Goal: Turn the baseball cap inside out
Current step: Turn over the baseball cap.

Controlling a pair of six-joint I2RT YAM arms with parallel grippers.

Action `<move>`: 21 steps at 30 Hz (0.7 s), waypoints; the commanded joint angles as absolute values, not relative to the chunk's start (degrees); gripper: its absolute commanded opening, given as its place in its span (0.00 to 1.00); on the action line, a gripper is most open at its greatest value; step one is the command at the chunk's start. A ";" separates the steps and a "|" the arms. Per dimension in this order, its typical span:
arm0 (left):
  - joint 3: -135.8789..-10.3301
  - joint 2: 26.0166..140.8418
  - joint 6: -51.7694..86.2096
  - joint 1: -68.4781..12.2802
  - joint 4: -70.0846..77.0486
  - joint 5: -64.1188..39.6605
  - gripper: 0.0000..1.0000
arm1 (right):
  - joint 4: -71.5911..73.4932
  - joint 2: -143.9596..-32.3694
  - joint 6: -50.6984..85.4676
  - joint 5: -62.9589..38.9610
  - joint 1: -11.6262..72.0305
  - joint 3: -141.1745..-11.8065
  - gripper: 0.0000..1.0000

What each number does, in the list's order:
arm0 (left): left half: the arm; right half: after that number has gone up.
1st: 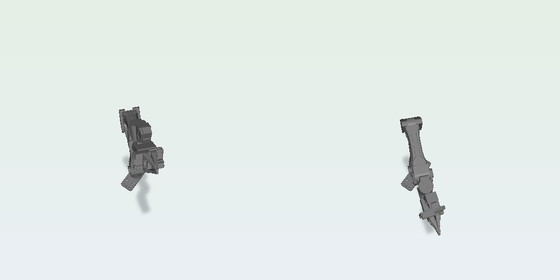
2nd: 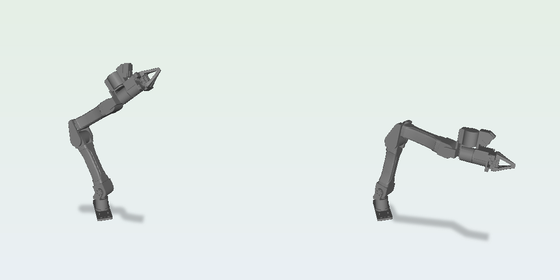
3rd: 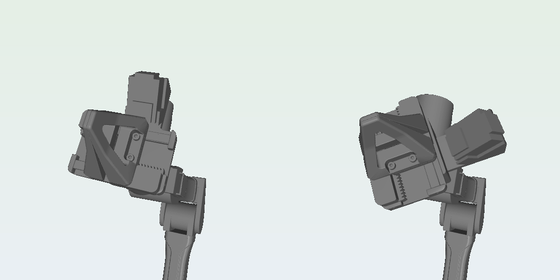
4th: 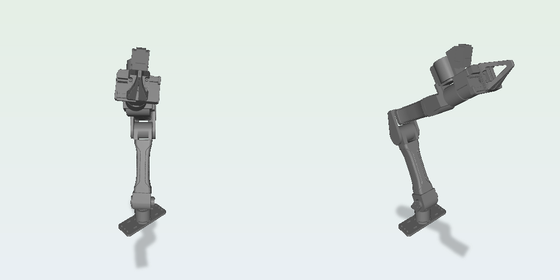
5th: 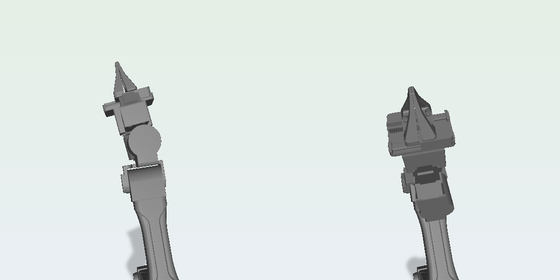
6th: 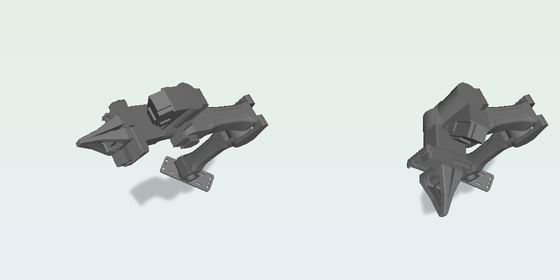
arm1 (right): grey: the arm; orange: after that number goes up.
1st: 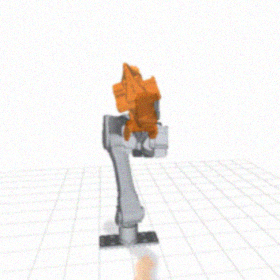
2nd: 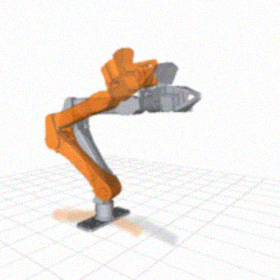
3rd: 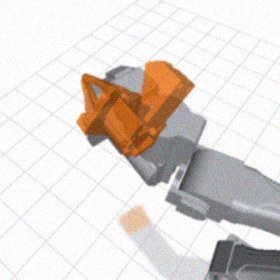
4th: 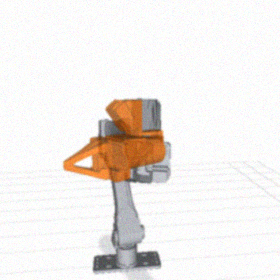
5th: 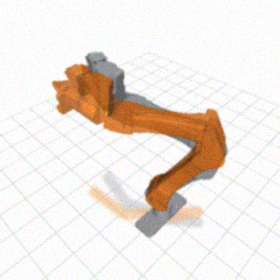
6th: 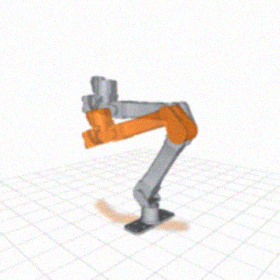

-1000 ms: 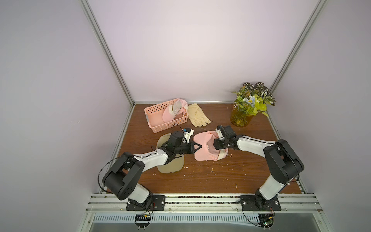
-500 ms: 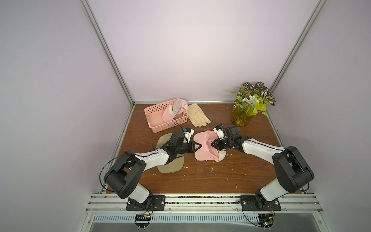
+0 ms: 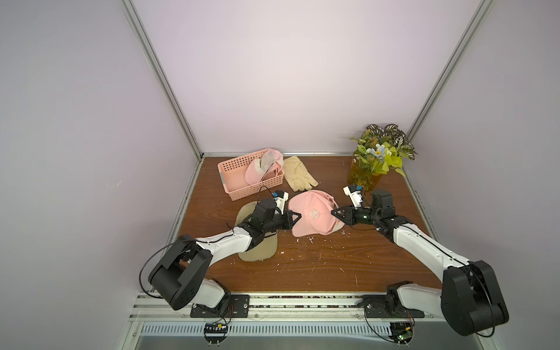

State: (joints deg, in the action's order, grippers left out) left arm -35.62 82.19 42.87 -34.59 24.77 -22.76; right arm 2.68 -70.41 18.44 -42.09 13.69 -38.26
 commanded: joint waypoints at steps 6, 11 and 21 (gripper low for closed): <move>-34.57 79.47 40.12 -34.59 20.13 -19.49 0.00 | -1.06 -65.51 18.27 -26.55 12.18 -39.99 0.00; -34.88 77.14 40.43 -34.70 21.08 -21.99 0.00 | -2.38 -64.24 18.18 -20.80 12.21 -40.15 0.00; -38.55 72.35 52.74 -40.17 29.27 -12.77 0.00 | 5.57 -55.35 7.78 -18.98 17.41 -36.95 0.49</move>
